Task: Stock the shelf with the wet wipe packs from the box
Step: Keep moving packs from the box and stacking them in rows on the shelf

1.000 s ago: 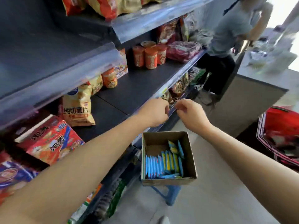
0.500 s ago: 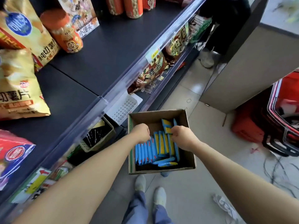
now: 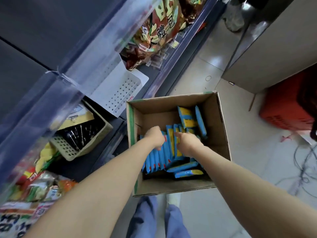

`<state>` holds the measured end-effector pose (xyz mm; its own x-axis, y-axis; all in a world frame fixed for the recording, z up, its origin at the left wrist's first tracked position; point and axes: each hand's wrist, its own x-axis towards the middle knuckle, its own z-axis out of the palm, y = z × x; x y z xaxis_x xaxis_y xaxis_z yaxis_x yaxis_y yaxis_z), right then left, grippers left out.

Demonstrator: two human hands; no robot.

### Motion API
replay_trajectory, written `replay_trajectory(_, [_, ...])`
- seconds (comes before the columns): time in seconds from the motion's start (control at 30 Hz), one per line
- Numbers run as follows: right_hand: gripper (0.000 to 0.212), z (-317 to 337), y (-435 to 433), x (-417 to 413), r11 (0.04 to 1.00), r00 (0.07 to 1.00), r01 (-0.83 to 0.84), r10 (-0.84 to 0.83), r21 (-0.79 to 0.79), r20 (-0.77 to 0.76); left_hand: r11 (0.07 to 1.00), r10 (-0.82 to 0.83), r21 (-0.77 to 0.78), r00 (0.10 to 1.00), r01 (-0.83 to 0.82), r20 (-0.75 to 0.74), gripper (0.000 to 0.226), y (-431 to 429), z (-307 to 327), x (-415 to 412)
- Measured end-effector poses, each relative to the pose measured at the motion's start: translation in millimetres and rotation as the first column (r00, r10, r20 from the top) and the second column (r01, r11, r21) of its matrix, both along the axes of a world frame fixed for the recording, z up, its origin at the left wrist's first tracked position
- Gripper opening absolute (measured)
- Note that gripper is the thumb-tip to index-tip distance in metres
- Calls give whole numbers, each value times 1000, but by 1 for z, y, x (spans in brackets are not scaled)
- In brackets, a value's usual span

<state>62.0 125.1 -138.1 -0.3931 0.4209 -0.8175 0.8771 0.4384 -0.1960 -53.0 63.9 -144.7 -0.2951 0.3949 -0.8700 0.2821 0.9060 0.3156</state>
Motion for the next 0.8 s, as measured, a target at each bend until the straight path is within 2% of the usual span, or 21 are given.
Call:
replay_trajectory(0.1, [63, -13, -1, 0, 995, 992, -103, 102, 1, 75, 997, 76, -25, 996, -75, 47, 36, 5, -14, 5])
replay_trajectory(0.2, [64, -19, -1, 1, 958, 965, -258, 250, 126, 74, 987, 140, -84, 988, -135, 67, 50, 7, -20, 8])
replay_trajectory(0.27, [57, -18, 1, 0, 940, 957, -290, 283, 182, 64, 977, 205, -67, 977, -201, 53, 52, 7, -21, 7])
replay_trajectory(0.4, [35, -16, 0, -5, 935, 970, -239, 243, 264, 15, 933, 360, 5, 933, -360, 4, 22, 13, -11, 7])
replay_trajectory(0.5, [29, -14, 2, -4, 929, 978, -203, 207, 311, 21, 910, 413, 59, 910, -411, -23, 10, 17, 3, 5])
replay_trajectory(0.57, [35, -12, 3, -1, 923, 976, -214, 212, 319, 40, 899, 432, 102, 901, -427, -37, 17, 15, 13, -1])
replay_trajectory(0.67, [56, -13, 0, 1, 947, 979, -203, 200, 248, 34, 869, 481, 135, 877, -476, -9, 19, 12, 27, -7])
replay_trajectory(0.8, [63, -19, -1, 1, 966, 988, -155, 154, 205, 19, 866, 469, 192, 883, -461, 4, 32, 4, 30, -10])
